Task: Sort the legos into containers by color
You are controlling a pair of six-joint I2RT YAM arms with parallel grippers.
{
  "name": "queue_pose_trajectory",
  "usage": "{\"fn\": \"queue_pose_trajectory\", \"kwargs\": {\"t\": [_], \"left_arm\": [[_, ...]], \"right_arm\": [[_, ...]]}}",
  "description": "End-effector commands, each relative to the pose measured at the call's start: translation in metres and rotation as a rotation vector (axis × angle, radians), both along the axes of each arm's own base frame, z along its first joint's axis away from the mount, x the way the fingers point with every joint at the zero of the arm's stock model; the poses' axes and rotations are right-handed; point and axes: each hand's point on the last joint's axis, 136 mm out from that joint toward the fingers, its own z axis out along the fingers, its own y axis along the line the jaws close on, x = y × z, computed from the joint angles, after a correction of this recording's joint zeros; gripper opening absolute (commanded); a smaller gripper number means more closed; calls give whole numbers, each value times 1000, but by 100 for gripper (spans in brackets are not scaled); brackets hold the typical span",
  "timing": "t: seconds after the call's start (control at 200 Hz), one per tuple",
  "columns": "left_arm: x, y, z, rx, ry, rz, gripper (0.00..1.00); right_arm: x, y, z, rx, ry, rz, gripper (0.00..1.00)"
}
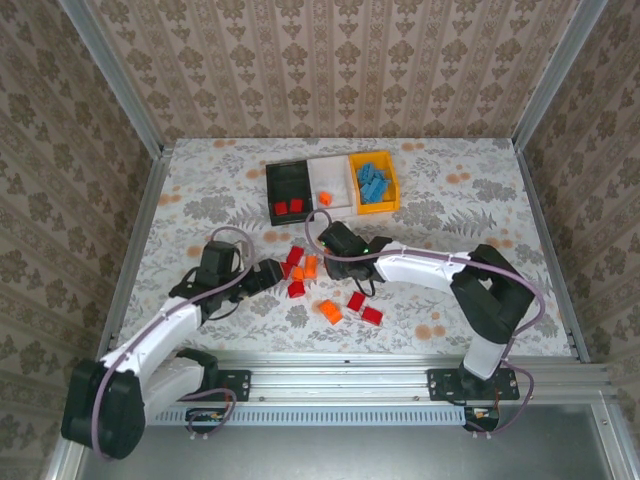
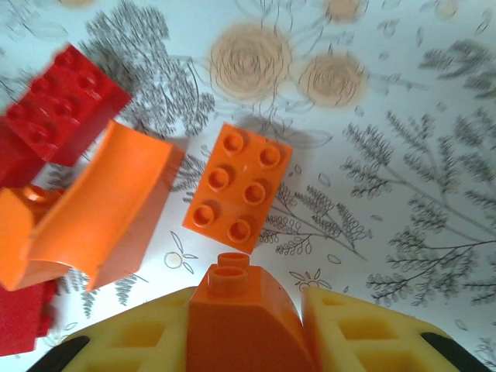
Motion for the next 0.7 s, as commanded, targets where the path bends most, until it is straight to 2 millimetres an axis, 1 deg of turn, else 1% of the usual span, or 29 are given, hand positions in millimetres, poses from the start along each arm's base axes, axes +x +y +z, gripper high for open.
{"fn": "queue_pose_trajectory", "kwargs": {"t": [0.0, 0.085, 0.16, 0.185, 0.2, 0.235, 0.325, 0.39, 0.46, 0.495, 0.525, 0.55, 0.57, 0.585, 0.61, 0.62, 0.635, 0.64, 0.695], "left_arm": [[19, -18, 19, -51, -35, -34, 94], [24, -29, 13, -59, -26, -50, 94], [26, -43, 6, -61, -11, -77, 93], [29, -44, 4, -58, -4, -78, 93], [24, -53, 2, -57, 4, -108, 93], [23, -60, -2, -51, 17, -131, 93], [25, -67, -11, -43, 48, -151, 93], [29, -65, -13, -42, 54, -135, 92], [35, -59, -7, -41, 39, -115, 92], [38, -55, -3, -38, 27, -104, 92], [38, -53, -1, -32, 19, -103, 92], [44, -43, 1, -29, 13, -71, 93], [45, -40, 4, -27, 6, -65, 93], [47, -37, 5, -25, 4, -58, 93], [48, -33, 7, -23, 1, -50, 93], [48, -32, 7, -22, 0, -48, 93], [50, -30, 8, -22, -3, -43, 93], [50, -29, 9, -23, -3, -42, 93], [51, -21, 10, -19, 0, -30, 94]], "right_arm": [[-1, -15, 20, -39, -48, -7, 32], [3, -19, 32, -41, -69, -11, 32], [12, -24, 40, -32, -88, -25, 32], [17, -26, 43, -25, -95, -34, 32], [19, -27, 45, -21, -97, -39, 32], [27, -30, 50, -9, -107, -52, 32], [51, -38, 64, 41, -139, -96, 32], [71, -45, 75, 75, -164, -131, 32], [95, -52, 82, 105, -181, -164, 32], [106, -52, 85, 116, -188, -172, 32], [117, -53, 82, 109, -185, -178, 32], [125, -53, 84, 107, -188, -181, 32], [133, -53, 80, 97, -184, -183, 32], [138, -52, 82, 96, -188, -184, 32], [148, -52, 78, 87, -183, -187, 32], [150, -52, 75, 81, -176, -188, 32], [155, -51, 77, 79, -178, -190, 32], [156, -51, 75, 75, -173, -190, 32], [171, -44, 71, 55, -173, -175, 32]]}}
